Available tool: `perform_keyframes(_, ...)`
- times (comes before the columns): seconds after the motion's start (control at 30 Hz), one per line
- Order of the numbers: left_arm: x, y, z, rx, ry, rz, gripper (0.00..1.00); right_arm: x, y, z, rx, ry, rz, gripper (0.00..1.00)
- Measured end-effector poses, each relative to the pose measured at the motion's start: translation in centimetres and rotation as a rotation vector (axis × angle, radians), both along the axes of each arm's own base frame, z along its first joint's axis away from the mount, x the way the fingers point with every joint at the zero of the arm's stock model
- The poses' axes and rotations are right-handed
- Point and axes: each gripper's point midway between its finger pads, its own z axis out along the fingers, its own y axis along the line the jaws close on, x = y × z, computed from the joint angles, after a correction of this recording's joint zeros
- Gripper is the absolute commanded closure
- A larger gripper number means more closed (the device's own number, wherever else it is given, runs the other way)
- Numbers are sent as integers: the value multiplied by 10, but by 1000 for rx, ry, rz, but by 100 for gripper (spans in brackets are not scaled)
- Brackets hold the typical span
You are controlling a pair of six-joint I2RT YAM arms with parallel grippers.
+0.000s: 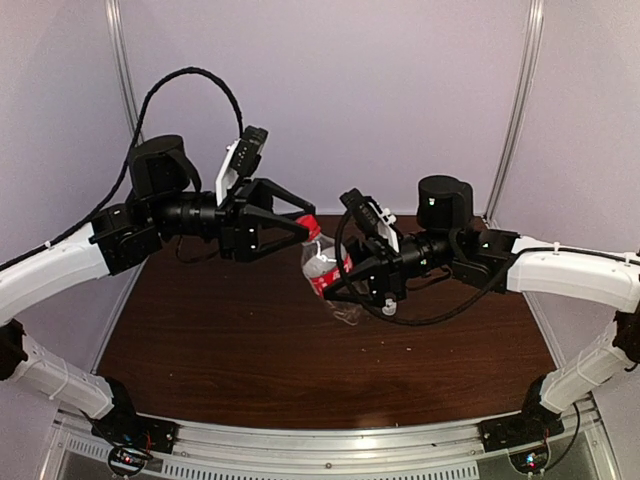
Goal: Unscrew the bottle caps
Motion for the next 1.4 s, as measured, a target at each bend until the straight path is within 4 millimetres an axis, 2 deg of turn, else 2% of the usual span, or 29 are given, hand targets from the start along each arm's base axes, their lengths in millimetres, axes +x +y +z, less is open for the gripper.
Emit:
perform_keyframes(0.27,-1,-4,2,-21,19,-31,62,0,1,1,4,5,-1,65)
perform_keyframes(0.43,2,-4,2,-22,37,-19,77,1,1,1,3,2,-6,64)
perform_keyframes(0.5,5,-4,1,-19,44,-2,79,5,2,0,-1,-4,-29,65)
perform_keyframes(0.67,24,-5,-3,-5,84,103,87,24,1,-4,-28,-39,-155,64)
perform_keyframes(0.9,65,-3,-17,24,247,376,88,65,-1,-17,-101,-106,-420,64)
perform_keyframes(0.97,75,-4,-22,43,294,467,85,75,-3,-22,-127,-124,-484,64)
perform_keyframes(1.13,92,-4,-29,55,353,614,67,89,-8,-27,-161,-157,-581,64)
perform_keyframes(1.23,96,-5,-30,53,366,639,56,93,-9,-29,-172,-168,-604,64)
perform_keyframes(1.4,96,-1,-34,76,352,655,35,115,-27,-30,-185,-152,-720,64)
